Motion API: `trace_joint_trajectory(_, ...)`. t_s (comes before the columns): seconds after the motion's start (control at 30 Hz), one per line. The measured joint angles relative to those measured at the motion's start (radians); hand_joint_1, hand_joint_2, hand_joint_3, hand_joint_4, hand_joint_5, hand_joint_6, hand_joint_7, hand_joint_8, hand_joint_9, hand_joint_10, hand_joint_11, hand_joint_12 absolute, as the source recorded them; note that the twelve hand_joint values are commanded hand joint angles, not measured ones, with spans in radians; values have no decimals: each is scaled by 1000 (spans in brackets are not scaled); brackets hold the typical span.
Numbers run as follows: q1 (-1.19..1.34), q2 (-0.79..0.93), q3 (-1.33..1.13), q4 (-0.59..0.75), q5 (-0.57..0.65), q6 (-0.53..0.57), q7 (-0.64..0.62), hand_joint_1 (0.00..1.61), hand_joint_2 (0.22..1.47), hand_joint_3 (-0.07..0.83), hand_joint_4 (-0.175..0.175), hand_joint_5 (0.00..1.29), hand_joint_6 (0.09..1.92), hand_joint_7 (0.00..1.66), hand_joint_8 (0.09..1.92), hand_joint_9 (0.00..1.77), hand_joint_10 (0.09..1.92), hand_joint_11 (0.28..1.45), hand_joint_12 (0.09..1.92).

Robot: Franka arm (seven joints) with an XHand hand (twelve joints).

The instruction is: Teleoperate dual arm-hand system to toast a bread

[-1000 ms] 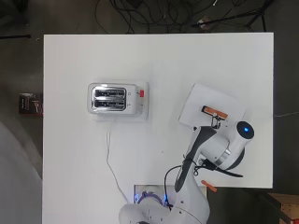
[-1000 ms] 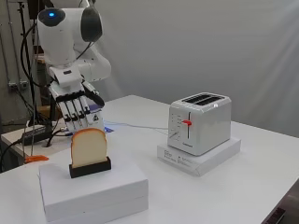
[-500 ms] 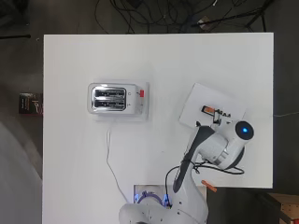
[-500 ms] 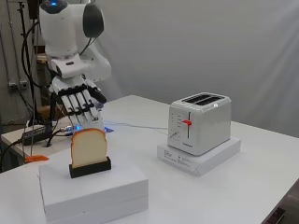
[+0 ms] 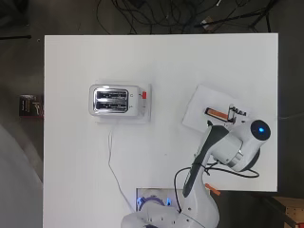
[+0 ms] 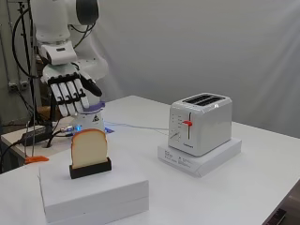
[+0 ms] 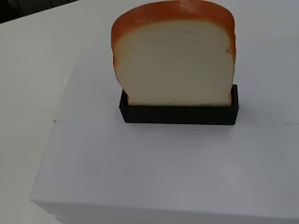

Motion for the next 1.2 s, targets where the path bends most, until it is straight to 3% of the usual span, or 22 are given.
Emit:
trace_joint_trajectory(0.27,-81,254,118,-13,-38,30,-2,398,897,-22,-36,243,87,359,87,424,87,449,87)
trace_joint_trajectory(0.37,-85,269,143,-24,-70,46,8,404,891,-19,-33,250,87,353,87,424,87,448,87)
trace_joint_trajectory(0.4,-85,264,144,-26,-73,49,8,404,896,-13,-21,315,87,384,87,446,87,452,87)
trace_joint_trajectory(0.47,-89,261,145,-29,-81,61,8,477,990,2,39,599,87,633,87,671,87,513,87)
trace_joint_trajectory(0.5,-93,264,146,-36,-88,79,6,767,1040,5,-34,719,368,844,325,943,95,651,88)
trace_joint_trajectory(0.53,-98,267,144,-40,-89,99,-2,989,1081,2,-97,786,650,959,650,1138,310,673,499)
trace_joint_trajectory(0.57,-103,267,141,-42,-84,117,-16,1121,1103,2,-135,821,817,1028,834,1232,519,659,823)
trace_joint_trajectory(0.6,-106,268,139,-43,-75,129,-33,1191,1114,2,-156,831,919,1070,914,1270,648,643,1015)
trace_joint_trajectory(0.67,-110,265,137,-50,-66,142,-52,1242,1125,1,-172,823,1011,1107,954,1317,707,634,1180)
trace_joint_trajectory(0.77,-120,258,132,-61,-64,180,-33,1252,1135,0,-175,801,1057,1110,971,1346,672,631,1218)
trace_joint_trajectory(0.97,-47,184,106,-50,-68,163,-18,1228,1189,2,-175,692,1202,1008,1134,1329,401,607,979)
trace_joint_trajectory(1.2,-33,94,242,41,24,59,-19,1220,1205,-1,-175,676,1239,971,1201,1254,490,619,857)
